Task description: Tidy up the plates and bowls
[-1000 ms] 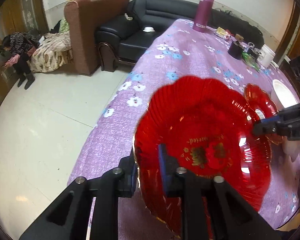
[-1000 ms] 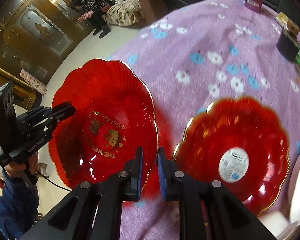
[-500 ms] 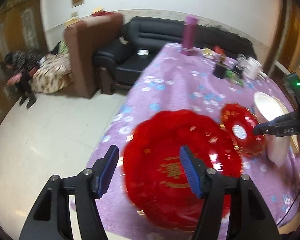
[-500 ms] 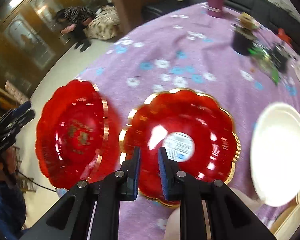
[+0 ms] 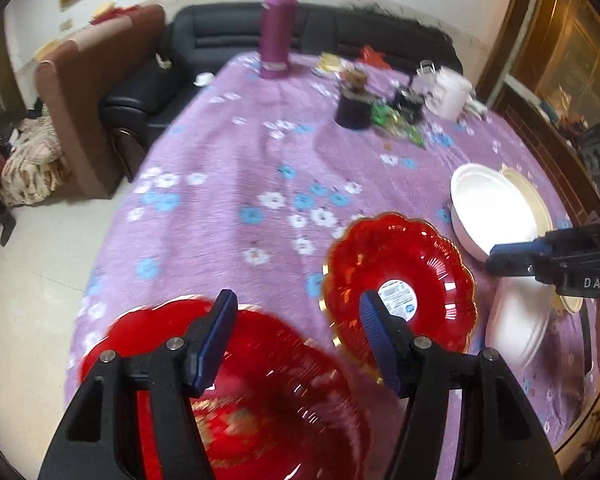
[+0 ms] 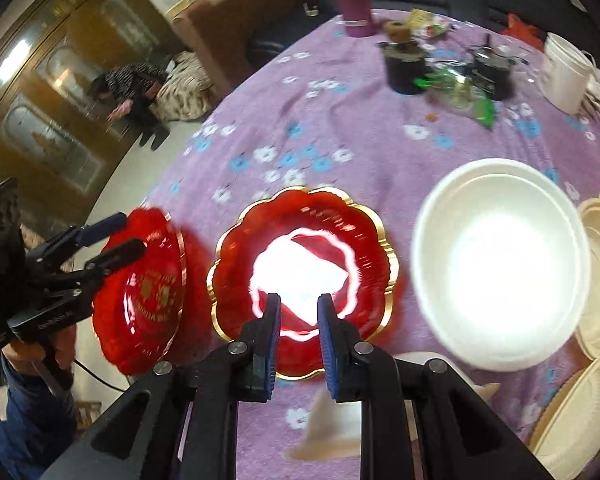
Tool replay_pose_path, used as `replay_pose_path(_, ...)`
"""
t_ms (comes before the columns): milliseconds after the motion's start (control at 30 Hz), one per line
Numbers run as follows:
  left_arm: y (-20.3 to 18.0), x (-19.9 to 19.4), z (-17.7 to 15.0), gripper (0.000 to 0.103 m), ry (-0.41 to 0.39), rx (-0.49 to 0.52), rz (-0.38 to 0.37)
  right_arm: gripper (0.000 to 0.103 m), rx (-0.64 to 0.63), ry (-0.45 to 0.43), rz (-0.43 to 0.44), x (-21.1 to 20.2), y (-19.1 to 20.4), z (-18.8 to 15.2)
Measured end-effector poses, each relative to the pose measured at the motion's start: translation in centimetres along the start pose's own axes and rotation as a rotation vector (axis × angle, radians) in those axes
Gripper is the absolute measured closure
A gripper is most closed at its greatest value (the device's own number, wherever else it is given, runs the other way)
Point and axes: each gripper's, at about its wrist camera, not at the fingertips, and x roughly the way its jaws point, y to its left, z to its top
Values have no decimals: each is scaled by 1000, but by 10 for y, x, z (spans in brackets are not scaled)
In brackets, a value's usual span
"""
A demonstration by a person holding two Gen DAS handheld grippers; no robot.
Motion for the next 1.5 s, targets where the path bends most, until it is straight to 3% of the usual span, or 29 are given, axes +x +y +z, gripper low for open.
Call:
replay_pose_path(233,-17,41,15,40,88,55,41,82,54,50,-63,15,-38,10)
replay_pose_path(400,-21,53,22,40,121,83,69,81,49,122,-37,32,-49,21)
replay_pose_path(467,-20,59,22,40,143,92,81,75,36,156,-41,38,-47,23)
replay_pose_path(533,-18,64,23,40,158,100,104,57,14,211,-84,48,-46,25)
replay_pose_path(567,-18,67,23,40,165,104,106,56,9,225,-107,51,-46,25)
replay_pose_path(633,-19,73,23,49,185,119,82,56,-9,249,-144,58,-45,26)
replay_pose_path(667,-20,78,22,71,204,134,58,56,-13,255,-139,61,-46,27)
replay_pose_path(700,-21,80,22,81,216,136,33,55,-21,267,-136,65,-45,28)
replay_pose_path(733,-22,81,22,84,220,136,13,56,-32,276,-142,69,-45,27)
replay_pose_path(767,-25,81,23,87,216,147,14,57,-45,275,-150,71,-44,28)
replay_pose_path(833,-28,81,25,89,209,159,20,74,-68,257,-167,72,-40,30)
replay_pose_path(1033,-20,84,37,89,186,123,35,80,-76,163,-137,71,-25,55)
replay_pose_path(1267,-6,85,48,89,172,81,13,80,-58,122,-82,77,-12,70)
replay_pose_path(1367,-3,83,44,89,172,86,8,79,-61,117,-145,71,-17,69)
replay_pose_path(1433,-1,82,42,89,178,91,0,61,-26,110,-153,60,-32,63)
replay_pose_path(1500,-1,79,39,86,181,103,1,58,-13,103,-174,53,-41,60)
